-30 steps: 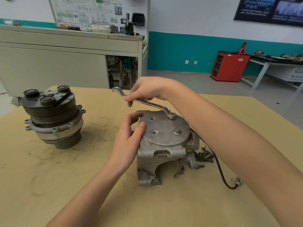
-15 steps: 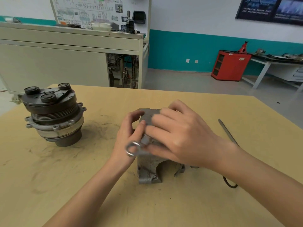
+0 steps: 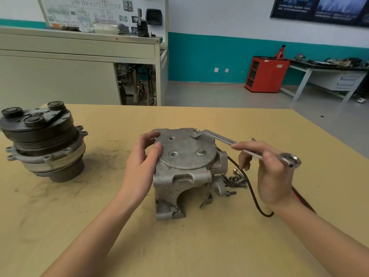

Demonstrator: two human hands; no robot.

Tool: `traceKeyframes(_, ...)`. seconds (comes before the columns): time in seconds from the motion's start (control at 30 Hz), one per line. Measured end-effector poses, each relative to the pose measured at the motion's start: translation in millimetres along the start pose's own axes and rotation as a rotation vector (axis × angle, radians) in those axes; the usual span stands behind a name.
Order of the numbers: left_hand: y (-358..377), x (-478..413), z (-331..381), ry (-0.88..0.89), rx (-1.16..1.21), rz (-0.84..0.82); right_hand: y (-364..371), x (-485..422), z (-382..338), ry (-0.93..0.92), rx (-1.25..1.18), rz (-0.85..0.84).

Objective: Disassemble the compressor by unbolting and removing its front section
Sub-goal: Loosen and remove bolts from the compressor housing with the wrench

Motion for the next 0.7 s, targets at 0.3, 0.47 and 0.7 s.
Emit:
traceKeyframes(0.3, 0, 1, 0, -0.020, -0.006, 0.023, -17, -55, 43, 0.509, -0.660, 0.234)
traceKeyframes(0.47, 1, 1, 2, -0.037, -0.014, 0.016, -13, -107, 76, 0.789, -0.520, 0.089)
traceKeyframes(0.7, -1, 1, 1, -0.034, -0.047, 0.008, 49, -176, 83, 0.839, 0.271, -0.324)
Point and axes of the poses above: each hand's wrist, its own x-axis away from the middle knuckle, its own y-axis out of the palm, z = x × y, the point moved 1 cm from there along -x, towards the middle knuckle, and after that the axes turned 14 degrees about -z, right-handed, at the moved point
